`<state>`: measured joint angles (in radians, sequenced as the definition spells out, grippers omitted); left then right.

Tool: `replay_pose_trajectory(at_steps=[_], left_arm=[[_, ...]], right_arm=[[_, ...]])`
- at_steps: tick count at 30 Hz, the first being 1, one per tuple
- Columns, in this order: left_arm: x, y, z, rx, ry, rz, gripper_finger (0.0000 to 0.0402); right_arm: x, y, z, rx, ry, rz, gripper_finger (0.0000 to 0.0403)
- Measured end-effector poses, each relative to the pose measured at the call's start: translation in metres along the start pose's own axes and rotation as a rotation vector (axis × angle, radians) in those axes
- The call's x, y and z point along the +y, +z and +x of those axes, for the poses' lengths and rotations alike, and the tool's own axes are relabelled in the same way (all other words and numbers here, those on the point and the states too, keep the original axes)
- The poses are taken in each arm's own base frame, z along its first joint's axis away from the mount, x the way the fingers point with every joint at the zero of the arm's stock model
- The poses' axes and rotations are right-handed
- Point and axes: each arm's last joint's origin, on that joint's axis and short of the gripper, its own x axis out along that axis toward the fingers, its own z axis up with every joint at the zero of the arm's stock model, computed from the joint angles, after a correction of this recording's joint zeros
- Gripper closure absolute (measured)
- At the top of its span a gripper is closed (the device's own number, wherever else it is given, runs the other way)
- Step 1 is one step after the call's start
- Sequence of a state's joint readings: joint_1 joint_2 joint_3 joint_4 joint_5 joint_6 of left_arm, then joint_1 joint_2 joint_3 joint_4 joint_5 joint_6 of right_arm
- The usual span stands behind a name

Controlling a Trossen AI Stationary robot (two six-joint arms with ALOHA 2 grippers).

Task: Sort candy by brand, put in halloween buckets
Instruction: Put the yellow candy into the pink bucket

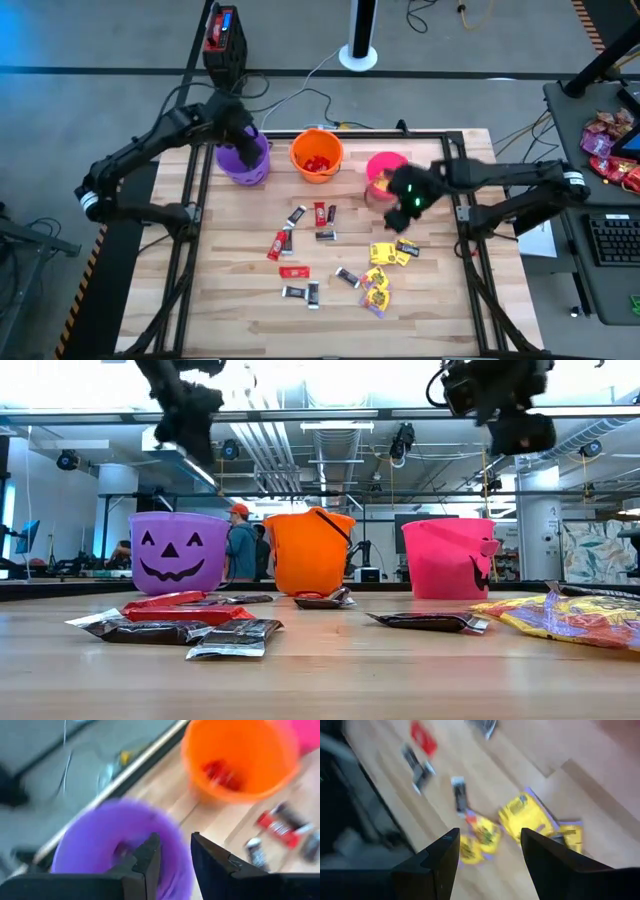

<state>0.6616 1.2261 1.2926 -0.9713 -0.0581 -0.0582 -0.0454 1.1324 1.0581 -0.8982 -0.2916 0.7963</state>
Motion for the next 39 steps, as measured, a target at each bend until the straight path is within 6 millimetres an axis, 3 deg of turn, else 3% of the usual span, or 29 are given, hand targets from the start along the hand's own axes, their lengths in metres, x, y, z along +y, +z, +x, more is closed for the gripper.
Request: replay_pose_trajectory(at_steps=[7,16,27,32,39], left_arm=[[-0.036,0.009,-0.036,-0.303,-0.141,0.099,0.0311],[-0.066,0.0,-0.061,-0.402,-0.281,0.204,0.0311],[-0.08,-0.003,-0.061,-0.388,-0.323,0.258,0.0311],[-0.083,-0.002,-0.053,-0.368,-0.309,0.278,0.0311],[-0.086,0.0,-0.044,-0.342,-0.302,0.286,0.0311]], right_arm=[[0.009,-0.033,0.054,0.079,-0.218,-0.426,0.02],[-0.007,-0.031,0.112,0.12,-0.288,-0.457,0.02],[-0.03,-0.036,0.156,0.2,-0.352,-0.464,0.0206],[-0.034,-0.035,0.173,0.215,-0.375,-0.459,0.0252],[-0.033,-0.033,0.182,0.189,-0.349,-0.427,0.0379]])
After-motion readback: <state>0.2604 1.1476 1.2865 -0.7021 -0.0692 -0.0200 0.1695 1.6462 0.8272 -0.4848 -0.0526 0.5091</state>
